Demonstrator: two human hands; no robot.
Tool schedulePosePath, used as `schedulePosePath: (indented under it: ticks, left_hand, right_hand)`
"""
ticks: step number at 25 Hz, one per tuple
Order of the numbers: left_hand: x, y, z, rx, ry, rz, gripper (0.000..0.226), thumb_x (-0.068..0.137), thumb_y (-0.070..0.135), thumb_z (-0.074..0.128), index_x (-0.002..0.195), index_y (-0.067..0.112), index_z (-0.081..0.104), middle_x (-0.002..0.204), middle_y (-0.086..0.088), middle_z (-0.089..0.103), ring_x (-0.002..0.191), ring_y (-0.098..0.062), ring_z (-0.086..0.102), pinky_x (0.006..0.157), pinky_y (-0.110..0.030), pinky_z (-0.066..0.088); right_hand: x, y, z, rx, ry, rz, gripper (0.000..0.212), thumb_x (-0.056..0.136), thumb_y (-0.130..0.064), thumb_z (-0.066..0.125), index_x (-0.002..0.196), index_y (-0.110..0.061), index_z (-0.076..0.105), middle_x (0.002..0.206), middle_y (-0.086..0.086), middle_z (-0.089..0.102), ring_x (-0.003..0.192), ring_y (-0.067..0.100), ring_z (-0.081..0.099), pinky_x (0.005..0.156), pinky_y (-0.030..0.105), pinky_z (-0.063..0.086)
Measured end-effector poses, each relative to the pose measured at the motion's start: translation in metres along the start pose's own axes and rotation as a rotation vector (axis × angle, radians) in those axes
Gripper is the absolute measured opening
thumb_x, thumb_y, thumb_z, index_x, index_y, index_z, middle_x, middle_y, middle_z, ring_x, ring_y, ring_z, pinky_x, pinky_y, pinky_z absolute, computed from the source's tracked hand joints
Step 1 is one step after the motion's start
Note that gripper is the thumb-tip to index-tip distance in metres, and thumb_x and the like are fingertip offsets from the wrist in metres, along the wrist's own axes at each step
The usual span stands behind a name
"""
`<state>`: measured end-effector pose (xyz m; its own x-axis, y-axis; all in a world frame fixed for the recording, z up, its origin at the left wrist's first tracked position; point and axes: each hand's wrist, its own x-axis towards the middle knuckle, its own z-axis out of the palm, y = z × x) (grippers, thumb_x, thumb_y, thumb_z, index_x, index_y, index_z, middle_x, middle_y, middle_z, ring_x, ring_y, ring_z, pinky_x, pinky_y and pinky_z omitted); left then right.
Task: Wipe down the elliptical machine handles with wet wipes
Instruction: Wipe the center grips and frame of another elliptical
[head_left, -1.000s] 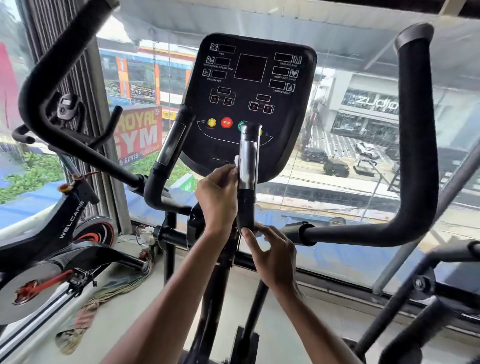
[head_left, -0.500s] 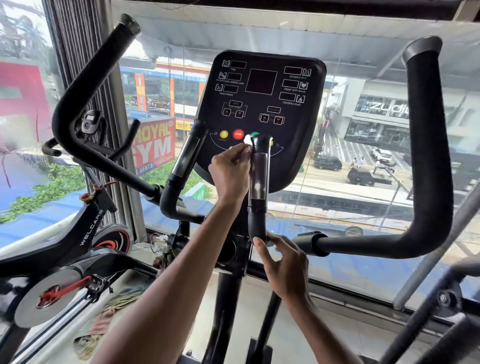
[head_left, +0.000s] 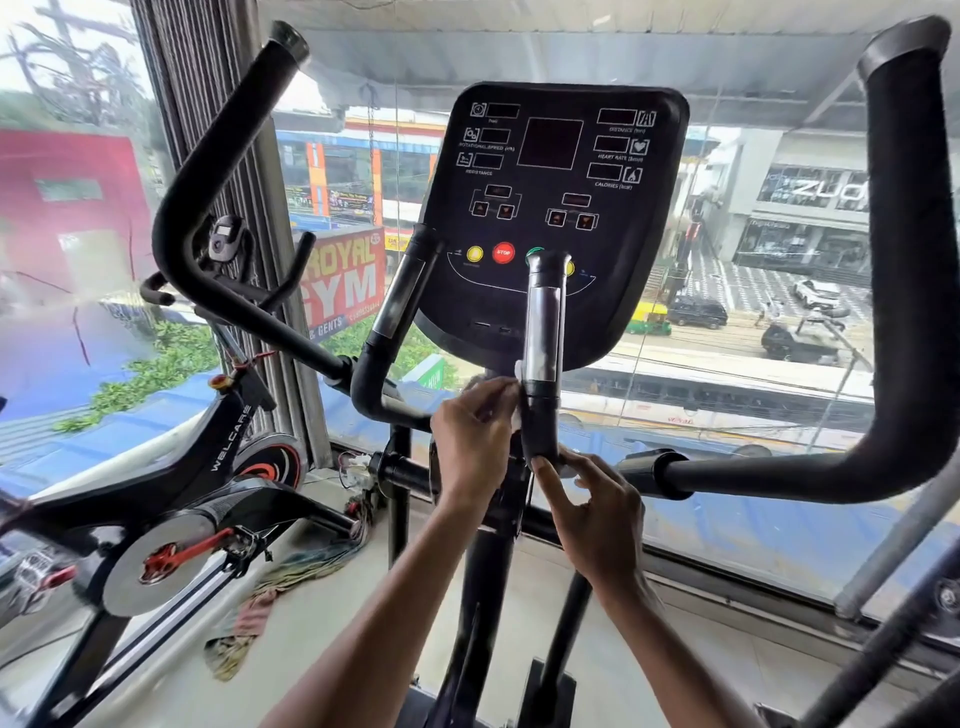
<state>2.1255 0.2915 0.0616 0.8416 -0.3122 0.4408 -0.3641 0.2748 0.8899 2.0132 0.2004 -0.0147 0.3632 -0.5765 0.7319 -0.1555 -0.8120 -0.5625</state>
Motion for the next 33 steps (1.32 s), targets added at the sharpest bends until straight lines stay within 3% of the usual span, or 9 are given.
schedulePosePath:
  ticks: [5,9,13,18,21,23,26,30,33]
  left_hand:
    - [-0.042,-0.030,-0.001,0.017,0.089,-0.043,0.019,0.092,0.003,0.073,0.108,0.009,0.080,0.088,0.019,0.075,0.082,0.007,0.072,0.079,-0.012,0.054]
    - [-0.058,-0.056,-0.005,0.192,-0.025,-0.044,0.030,0.088,-0.006,0.070,0.106,0.015,0.082,0.085,0.022,0.076,0.081,0.006,0.073,0.080,-0.021,0.060]
    - [-0.072,-0.076,-0.005,0.257,-0.118,-0.121,0.007,0.089,0.020,0.080,0.096,0.021,0.082,0.078,0.014,0.078,0.076,-0.008,0.075,0.071,-0.033,0.060]
    - [-0.090,-0.104,-0.012,0.170,-0.114,-0.344,0.018,0.089,0.001,0.074,0.096,0.016,0.081,0.089,0.006,0.080,0.085,-0.007,0.075,0.086,-0.034,0.062]
    - [-0.106,-0.124,-0.029,0.066,-0.144,-0.555,0.017,0.085,0.006,0.073,0.088,0.020,0.081,0.092,-0.003,0.080,0.094,-0.024,0.075,0.090,-0.047,0.059]
    - [-0.123,-0.133,-0.044,0.004,-0.101,-0.641,0.015,0.079,0.008,0.073,0.088,0.018,0.081,0.094,-0.011,0.079,0.093,-0.033,0.072,0.087,-0.050,0.058]
    - [-0.155,-0.130,-0.072,-0.024,0.017,-0.696,0.011,0.089,-0.002,0.072,0.095,0.006,0.077,0.085,-0.012,0.078,0.077,-0.023,0.072,0.066,-0.033,0.058]
    - [-0.208,-0.126,-0.125,-0.028,0.218,-0.783,0.006,0.089,0.008,0.076,0.094,0.007,0.080,0.087,-0.016,0.078,0.079,-0.030,0.073,0.079,-0.046,0.060]
    - [-0.262,-0.111,-0.176,-0.016,0.437,-0.836,0.006,0.087,0.004,0.078,0.091,0.007,0.079,0.085,-0.014,0.077,0.076,-0.027,0.072,0.070,-0.035,0.058]
  right_hand:
    - [0.002,0.005,-0.001,0.023,-0.026,-0.006,0.046,0.094,-0.062,0.062,0.110,-0.023,0.080,0.103,-0.012,0.078,0.092,0.006,0.072,0.074,0.035,0.059]
    - [0.001,0.004,-0.001,0.026,-0.042,0.022,0.050,0.095,-0.066,0.059,0.110,-0.023,0.080,0.105,-0.012,0.077,0.097,0.007,0.072,0.083,0.036,0.058]
    - [-0.001,0.013,-0.006,0.109,-0.143,0.028,0.051,0.096,-0.060,0.058,0.125,-0.020,0.073,0.120,-0.012,0.073,0.112,0.003,0.067,0.094,0.033,0.056]
    - [-0.056,0.039,0.007,0.221,-0.179,0.371,0.046,0.096,-0.049,0.064,0.130,-0.019,0.069,0.128,-0.005,0.071,0.116,0.008,0.067,0.099,0.034,0.056]
    - [-0.086,0.042,0.015,0.295,-0.395,0.562,0.032,0.097,-0.034,0.070,0.127,-0.021,0.071,0.123,-0.009,0.073,0.109,0.007,0.069,0.089,0.016,0.053]
    - [-0.103,0.046,0.027,0.397,-0.507,0.679,0.034,0.093,-0.043,0.073,0.124,-0.029,0.070,0.119,-0.013,0.073,0.108,0.008,0.070,0.094,0.029,0.058]
    - [-0.127,0.051,0.051,0.502,-0.666,0.770,0.033,0.075,-0.056,0.078,0.102,-0.038,0.074,0.103,-0.006,0.078,0.099,0.016,0.075,0.090,0.047,0.062]
    - [-0.163,0.019,0.074,0.593,-0.922,0.727,0.007,0.088,-0.021,0.082,0.094,-0.023,0.080,0.092,0.000,0.081,0.091,0.023,0.077,0.087,0.045,0.063]
    - [-0.209,-0.024,0.087,0.671,-1.234,0.670,0.009,0.090,-0.009,0.077,0.098,-0.010,0.080,0.092,0.006,0.081,0.089,0.023,0.076,0.081,0.035,0.061]
